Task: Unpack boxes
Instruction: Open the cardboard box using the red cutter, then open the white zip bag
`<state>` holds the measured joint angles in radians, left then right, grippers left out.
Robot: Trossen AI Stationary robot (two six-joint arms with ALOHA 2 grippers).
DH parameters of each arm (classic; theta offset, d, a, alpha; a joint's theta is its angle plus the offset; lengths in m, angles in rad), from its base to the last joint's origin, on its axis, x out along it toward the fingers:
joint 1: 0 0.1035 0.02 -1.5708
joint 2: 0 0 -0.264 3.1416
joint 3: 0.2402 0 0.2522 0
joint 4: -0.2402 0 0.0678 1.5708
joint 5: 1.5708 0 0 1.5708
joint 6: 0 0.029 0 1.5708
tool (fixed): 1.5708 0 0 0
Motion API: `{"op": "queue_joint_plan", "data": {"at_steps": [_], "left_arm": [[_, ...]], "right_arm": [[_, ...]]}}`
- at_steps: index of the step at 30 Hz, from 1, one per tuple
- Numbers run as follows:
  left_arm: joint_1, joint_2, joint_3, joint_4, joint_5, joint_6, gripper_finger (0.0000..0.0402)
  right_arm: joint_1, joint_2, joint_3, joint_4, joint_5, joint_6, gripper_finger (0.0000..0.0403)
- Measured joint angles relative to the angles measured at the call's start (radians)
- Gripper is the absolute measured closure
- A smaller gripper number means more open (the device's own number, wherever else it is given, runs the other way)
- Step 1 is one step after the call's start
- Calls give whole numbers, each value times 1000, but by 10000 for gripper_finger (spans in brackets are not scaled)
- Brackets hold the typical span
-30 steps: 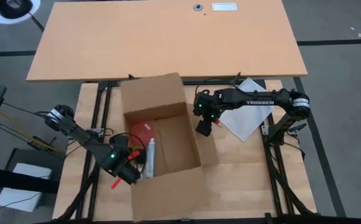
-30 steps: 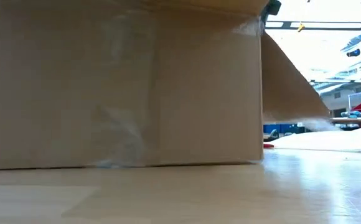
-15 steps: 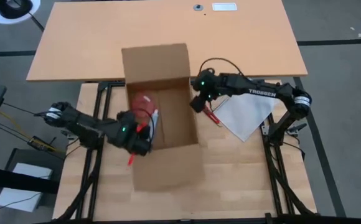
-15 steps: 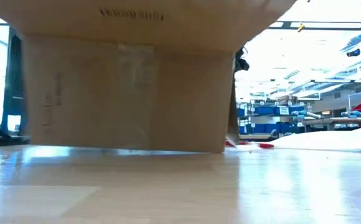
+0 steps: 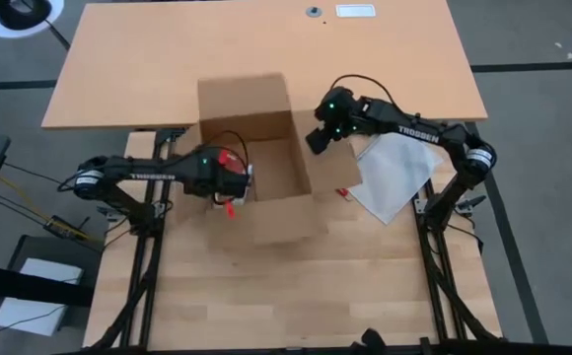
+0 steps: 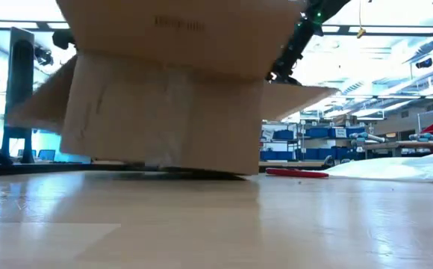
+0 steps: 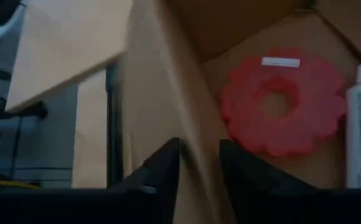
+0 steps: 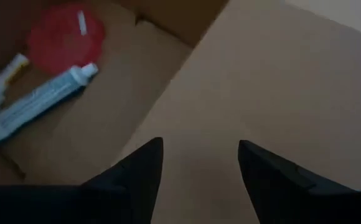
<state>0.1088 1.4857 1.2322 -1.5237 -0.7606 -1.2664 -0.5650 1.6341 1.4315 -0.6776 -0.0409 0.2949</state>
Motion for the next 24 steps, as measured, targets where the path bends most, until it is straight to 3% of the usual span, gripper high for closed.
{"op": "queue_joint_plan", "data": {"at_steps": [6, 15, 19, 24], "left_arm": [[-30, 0, 103, -10, 75, 73, 230], [-145, -2, 406, -28, 76, 190, 227], [-213, -2, 429, 59, 79, 206, 227], [-300, 0, 372, 226, 107, 259, 228]], "right_arm": [[-15, -19, 0, -11, -44, -69, 188], [-14, -164, 0, -99, -57, -227, 188], [6, -281, 0, -243, -95, -304, 188], [82, -415, -1, -443, -140, -239, 188]]}}
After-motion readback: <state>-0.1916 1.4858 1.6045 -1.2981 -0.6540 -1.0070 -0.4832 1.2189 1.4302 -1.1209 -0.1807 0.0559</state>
